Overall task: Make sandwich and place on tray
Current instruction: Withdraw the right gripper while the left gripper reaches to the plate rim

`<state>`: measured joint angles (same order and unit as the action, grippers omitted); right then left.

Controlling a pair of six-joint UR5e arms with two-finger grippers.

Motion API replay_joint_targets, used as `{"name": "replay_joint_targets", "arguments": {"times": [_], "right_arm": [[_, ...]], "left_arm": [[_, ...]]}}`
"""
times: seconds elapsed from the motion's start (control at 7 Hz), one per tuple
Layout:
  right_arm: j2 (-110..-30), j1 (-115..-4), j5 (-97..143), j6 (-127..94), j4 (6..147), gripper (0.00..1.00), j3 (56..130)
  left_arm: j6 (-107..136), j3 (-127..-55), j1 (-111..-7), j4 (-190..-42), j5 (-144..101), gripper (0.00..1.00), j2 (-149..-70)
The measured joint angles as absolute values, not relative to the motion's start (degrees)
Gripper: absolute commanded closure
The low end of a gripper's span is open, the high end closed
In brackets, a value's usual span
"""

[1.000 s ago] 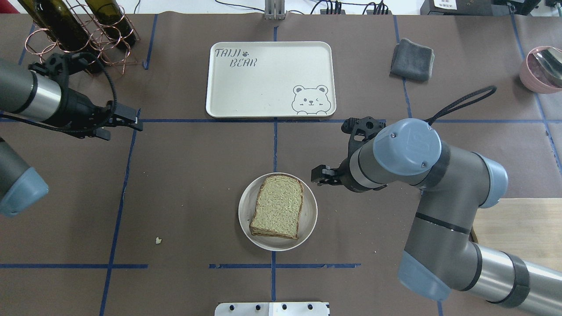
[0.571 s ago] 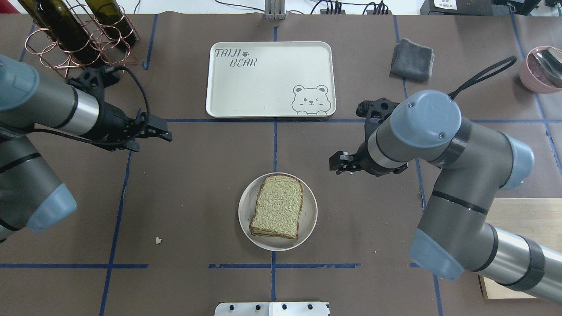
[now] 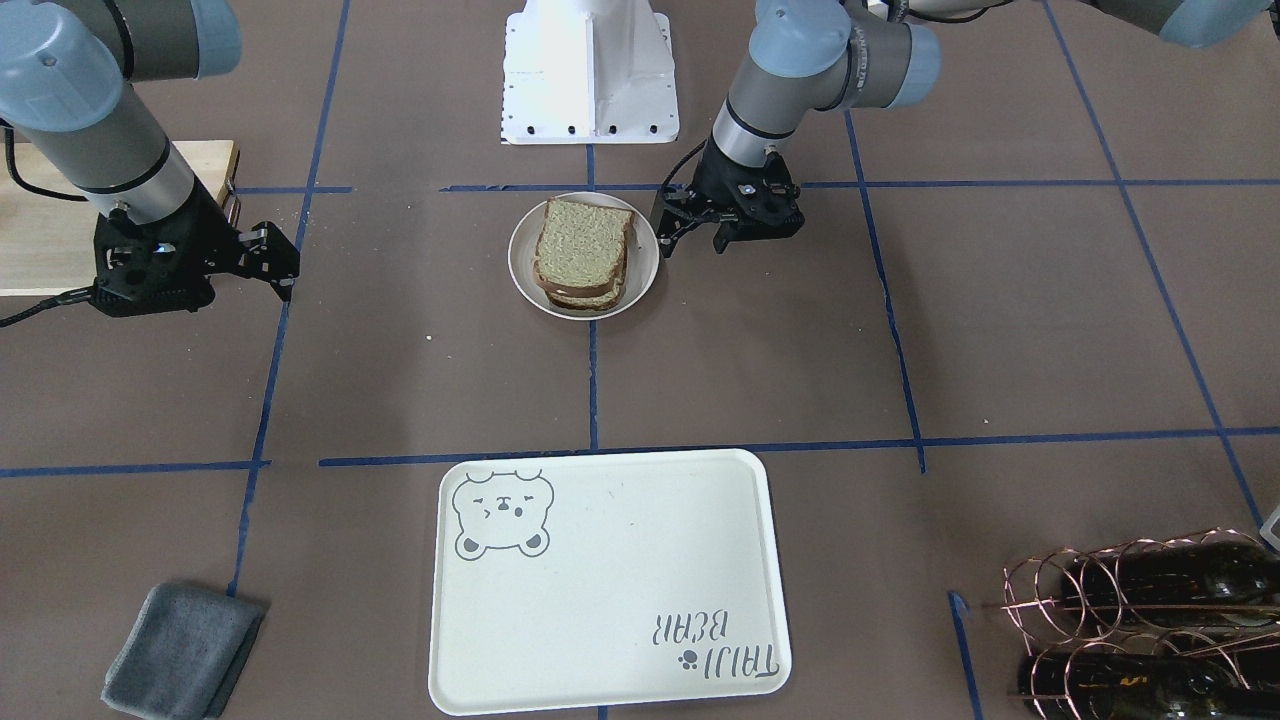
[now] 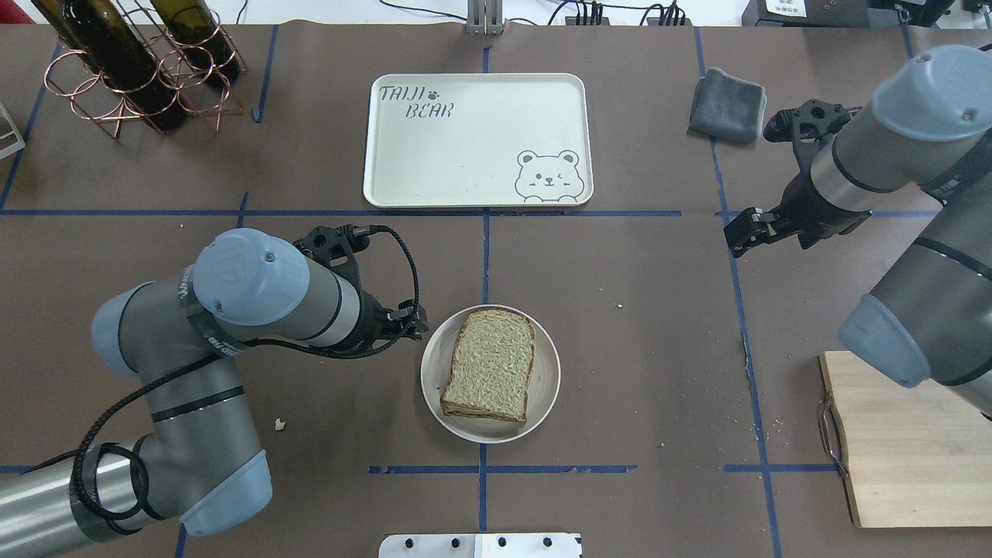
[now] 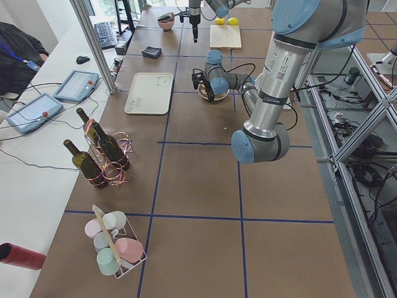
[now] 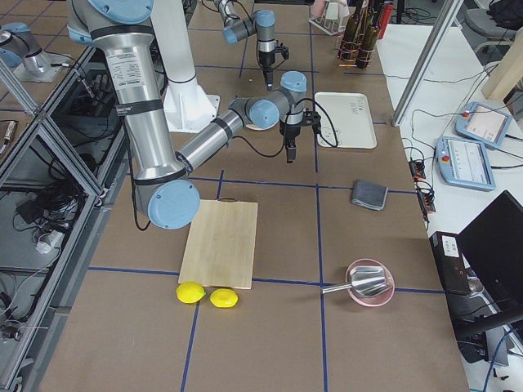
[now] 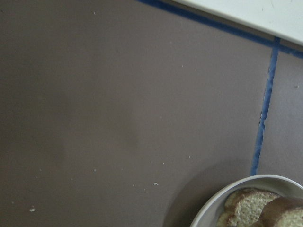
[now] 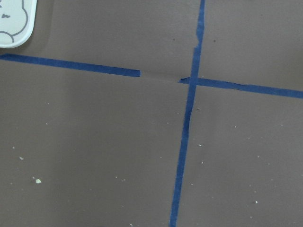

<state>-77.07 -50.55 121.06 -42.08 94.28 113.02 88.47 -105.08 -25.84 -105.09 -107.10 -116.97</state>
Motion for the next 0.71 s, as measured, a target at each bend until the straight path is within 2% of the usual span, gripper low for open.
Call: {"name": "replay_joint_targets", "arguments": {"times": [0.29, 0.71], "right_arm": [[-78.9, -52.9, 122.8, -38.9, 94.2, 0.0, 113.0], [-79.9, -54.3, 124.1, -38.3, 94.1, 0.0, 112.9]], "left_arm": [[90.1, -102.1, -23.8, -107.1, -106.7, 0.41, -118.1], [90.7, -99.8, -21.6, -107.9, -106.6, 0.53, -119.0]]}}
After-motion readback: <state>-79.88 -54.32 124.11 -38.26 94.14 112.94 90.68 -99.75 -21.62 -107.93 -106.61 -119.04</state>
